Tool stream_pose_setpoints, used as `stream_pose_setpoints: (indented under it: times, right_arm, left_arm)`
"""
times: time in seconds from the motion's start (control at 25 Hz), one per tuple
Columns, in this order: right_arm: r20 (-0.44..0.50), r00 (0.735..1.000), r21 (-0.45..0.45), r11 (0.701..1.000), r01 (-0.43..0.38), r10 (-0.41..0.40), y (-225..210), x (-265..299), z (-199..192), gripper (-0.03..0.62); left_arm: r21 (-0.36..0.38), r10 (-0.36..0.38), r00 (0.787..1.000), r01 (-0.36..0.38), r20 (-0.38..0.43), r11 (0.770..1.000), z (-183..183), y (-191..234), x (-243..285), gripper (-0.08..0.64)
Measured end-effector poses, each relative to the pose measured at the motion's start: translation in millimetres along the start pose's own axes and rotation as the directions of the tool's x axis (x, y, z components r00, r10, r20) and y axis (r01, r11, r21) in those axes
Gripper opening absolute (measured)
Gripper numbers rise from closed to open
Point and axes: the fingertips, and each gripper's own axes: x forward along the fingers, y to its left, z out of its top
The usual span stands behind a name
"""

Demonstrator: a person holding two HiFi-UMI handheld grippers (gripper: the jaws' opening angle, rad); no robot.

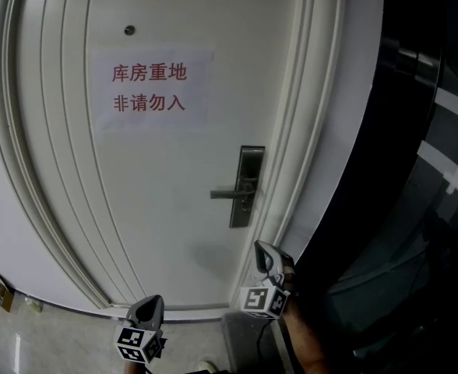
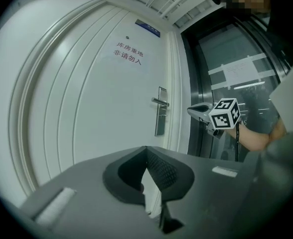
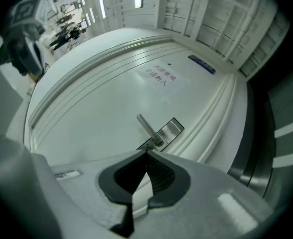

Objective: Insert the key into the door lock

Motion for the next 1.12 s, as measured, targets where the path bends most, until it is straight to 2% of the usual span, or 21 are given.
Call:
stream_pose_setpoints:
  times: [0.08,0.16,0.28,0.4,0.68,0.92,1.0,1.12]
  right_arm:
    - [0.018,1.0,0.111,0.994,-0.012,0.011,-0.8,-15.1,1.7,0.002]
    - [0.036,0.999,0.237,0.971,-0.032,0.024,-1.0,-31.8,3.1,0.002]
    - [0.037,0.998,0.397,0.915,-0.066,0.056,3.2,-56.7,-1.2,0.002]
    - [0.047,0.996,0.504,0.859,-0.093,0.08,12.6,-81.9,-6.3,0.002]
    - [0.086,0.99,0.61,0.78,-0.139,0.109,40.3,-134.7,-5.1,0.002]
    - [0.072,0.99,0.714,0.686,-0.138,0.125,66.2,-175.4,-12.8,0.002]
    - [0.063,0.989,0.731,0.669,-0.137,0.134,72.3,-188.0,-16.7,0.002]
    - [0.053,0.988,0.737,0.662,-0.136,0.143,78.1,-204.9,-20.0,0.002]
  left_arm:
    - [0.009,-0.011,1.0,0.011,0.007,1.0,3.9,-5.2,-7.1,0.002]
    - [0.02,-0.023,1.0,0.023,0.013,1.0,6.6,-11.2,-13.8,0.002]
    - [0.039,-0.04,0.999,0.04,0.017,0.998,8.0,-20.7,-22.8,0.002]
    - [0.062,-0.059,0.998,0.058,0.01,0.996,5.9,-32.1,-34.1,0.002]
    - [0.112,-0.095,0.994,0.09,0.046,0.99,12.4,-56.1,-57.4,0.002]
    - [0.097,-0.124,0.992,0.121,0.033,0.988,2.8,-69.1,-72.9,0.002]
    - [0.095,-0.13,0.991,0.126,0.028,0.987,-1.5,-73.7,-78.5,0.002]
    - [0.096,-0.128,0.992,0.126,0.02,0.987,-7.7,-77.0,-87.1,0.002]
